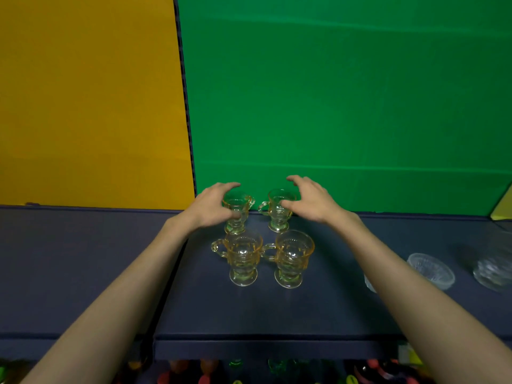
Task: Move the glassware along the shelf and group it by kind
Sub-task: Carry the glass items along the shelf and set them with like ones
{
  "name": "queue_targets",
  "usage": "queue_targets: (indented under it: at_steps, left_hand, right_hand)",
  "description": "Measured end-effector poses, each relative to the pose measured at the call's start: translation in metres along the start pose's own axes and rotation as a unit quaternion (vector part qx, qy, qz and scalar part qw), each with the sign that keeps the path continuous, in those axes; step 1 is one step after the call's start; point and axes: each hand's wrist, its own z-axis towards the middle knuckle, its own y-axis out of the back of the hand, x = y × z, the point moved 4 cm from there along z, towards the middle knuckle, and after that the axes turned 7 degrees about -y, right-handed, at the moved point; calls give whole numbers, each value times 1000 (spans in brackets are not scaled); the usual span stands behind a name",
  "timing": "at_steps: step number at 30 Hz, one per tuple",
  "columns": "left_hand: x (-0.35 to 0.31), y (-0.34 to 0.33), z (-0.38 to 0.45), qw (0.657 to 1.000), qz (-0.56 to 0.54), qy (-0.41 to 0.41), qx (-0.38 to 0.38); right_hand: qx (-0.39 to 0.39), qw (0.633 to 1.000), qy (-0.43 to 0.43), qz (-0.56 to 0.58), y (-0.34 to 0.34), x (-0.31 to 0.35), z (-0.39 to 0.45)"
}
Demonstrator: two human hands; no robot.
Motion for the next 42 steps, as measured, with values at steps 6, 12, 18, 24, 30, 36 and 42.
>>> queue_targets:
  at_steps: [6,12,18,24,30,36,42]
  left_hand:
    - [10,-8,5,999,50,-14,9]
    - [7,8,3,991,118,29,-50]
    - [11,9,12,998,12,-16,58]
    - [14,0,14,998,-24,-11,55]
    - [11,-2,14,998,63,-15,22]
    - [14,-5,9,996,85,3,-11]
    - [20,-14,3,998,-57,14,19]
  right_hand:
    - [30,1000,3,-8,-11,3,10]
    - [29,999,5,-16,-14,1,16]
    - [44,999,8,-17,-15,0,18]
    - [49,999,7,-17,-17,-3,17]
    - [43,999,0,-7,-16,-9,13]
    - [45,999,-2,7,-15,-16,7]
    - [51,999,-10,13,-14,-16,4]
